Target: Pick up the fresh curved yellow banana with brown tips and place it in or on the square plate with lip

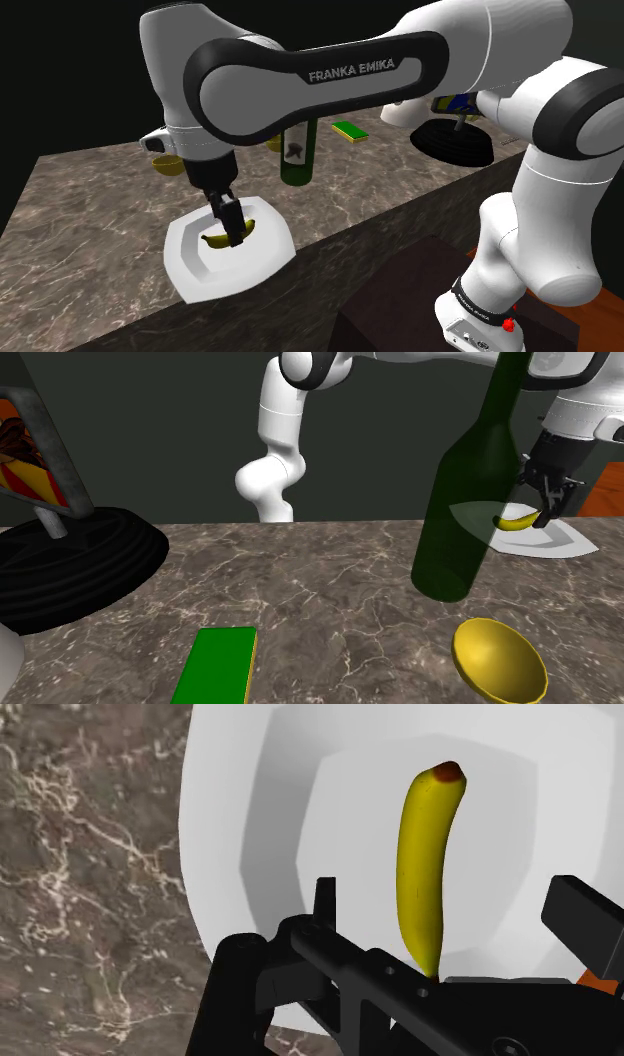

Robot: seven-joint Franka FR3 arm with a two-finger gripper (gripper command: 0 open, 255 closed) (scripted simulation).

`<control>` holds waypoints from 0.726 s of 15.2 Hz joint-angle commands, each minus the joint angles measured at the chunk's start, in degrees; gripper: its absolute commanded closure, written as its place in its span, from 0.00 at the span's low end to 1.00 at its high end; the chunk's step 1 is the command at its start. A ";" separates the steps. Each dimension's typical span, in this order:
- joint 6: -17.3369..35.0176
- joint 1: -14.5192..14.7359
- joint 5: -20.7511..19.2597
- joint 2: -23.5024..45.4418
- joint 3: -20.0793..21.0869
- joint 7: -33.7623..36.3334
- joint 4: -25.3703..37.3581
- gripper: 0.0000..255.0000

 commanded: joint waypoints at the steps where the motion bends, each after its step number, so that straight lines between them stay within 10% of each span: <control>1: -3.14 -0.05 -0.05 0.47 -0.03 0.06 3.58 0.00; 11: -6.95 -0.08 -0.13 1.36 -0.06 0.15 8.27 0.00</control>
